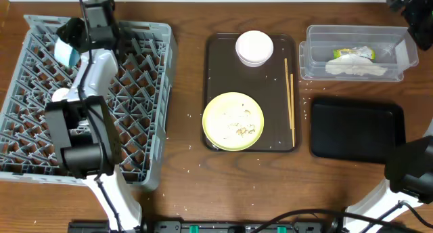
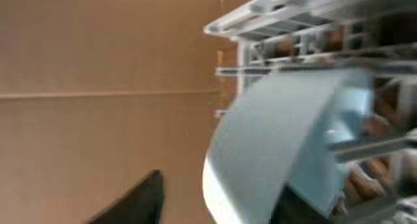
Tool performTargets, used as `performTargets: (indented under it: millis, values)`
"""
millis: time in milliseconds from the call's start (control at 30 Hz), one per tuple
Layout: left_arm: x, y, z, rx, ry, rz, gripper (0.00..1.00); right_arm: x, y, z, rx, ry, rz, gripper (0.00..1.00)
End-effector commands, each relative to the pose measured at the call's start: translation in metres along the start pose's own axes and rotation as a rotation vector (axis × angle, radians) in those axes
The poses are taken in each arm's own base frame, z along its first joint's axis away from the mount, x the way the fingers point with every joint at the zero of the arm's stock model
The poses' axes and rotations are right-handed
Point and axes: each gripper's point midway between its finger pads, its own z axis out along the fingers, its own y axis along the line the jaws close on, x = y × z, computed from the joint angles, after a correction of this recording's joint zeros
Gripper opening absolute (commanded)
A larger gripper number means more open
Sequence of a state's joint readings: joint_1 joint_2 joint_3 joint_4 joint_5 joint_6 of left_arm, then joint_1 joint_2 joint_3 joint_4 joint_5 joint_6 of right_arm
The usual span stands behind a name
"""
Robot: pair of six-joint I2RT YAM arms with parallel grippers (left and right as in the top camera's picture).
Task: Sort waste into correct bins and load items into the dishwasher
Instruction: 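Carry the light-blue bowl to the rack's back and release it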
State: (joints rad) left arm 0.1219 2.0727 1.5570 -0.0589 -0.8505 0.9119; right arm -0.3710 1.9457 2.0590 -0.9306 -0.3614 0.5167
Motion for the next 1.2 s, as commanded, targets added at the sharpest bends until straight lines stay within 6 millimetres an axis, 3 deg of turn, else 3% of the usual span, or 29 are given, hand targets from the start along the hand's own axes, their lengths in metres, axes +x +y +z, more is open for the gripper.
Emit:
performTargets:
  millis: [0, 200, 367, 500, 633, 767, 833, 933, 1033, 1167]
  values:
    - [-0.002, -0.024, -0.006, 0.040, 0.003, -0.069, 0.58, -0.004, 0.001, -0.009, 0.001, -0.021, 0.005, 0.99]
    - [0.013, -0.035, -0.010, 0.085, 0.057, -0.036, 0.68, -0.004, 0.001, -0.009, 0.001, -0.021, 0.005, 0.99]
    - [0.030, -0.024, -0.019, 0.125, 0.101, -0.165, 0.69, -0.004, 0.001, -0.009, 0.001, -0.021, 0.005, 0.99]
    - [0.044, -0.036, -0.041, 0.400, 0.102, -0.299, 0.76, -0.004, 0.001, -0.009, 0.001, -0.021, 0.005, 0.99]
    - [0.045, -0.027, -0.067, 0.671, 0.064, -0.563, 0.77, -0.004, 0.001, -0.009, 0.001, -0.021, 0.006, 0.99]
    - [0.027, 0.007, -0.092, 0.852, -0.091, -0.763, 0.58, -0.004, 0.001, -0.009, 0.001, -0.021, 0.005, 0.99]
    - [0.023, 0.031, -0.090, 0.840, -0.138, -0.874, 0.41, -0.004, 0.001, -0.009, 0.001, -0.021, 0.005, 0.99]
    - [0.019, 0.059, -0.075, 0.787, -0.178, -1.017, 0.27, -0.004, 0.001, -0.009, 0.001, -0.021, 0.005, 0.99]
    - [0.018, 0.064, -0.053, 0.768, -0.162, -1.157, 0.19, -0.004, 0.001, -0.009, 0.001, -0.021, 0.005, 0.99]
    - [0.019, 0.040, -0.021, 0.783, -0.065, -1.282, 0.10, -0.004, 0.001, -0.009, 0.001, -0.021, 0.006, 0.99]
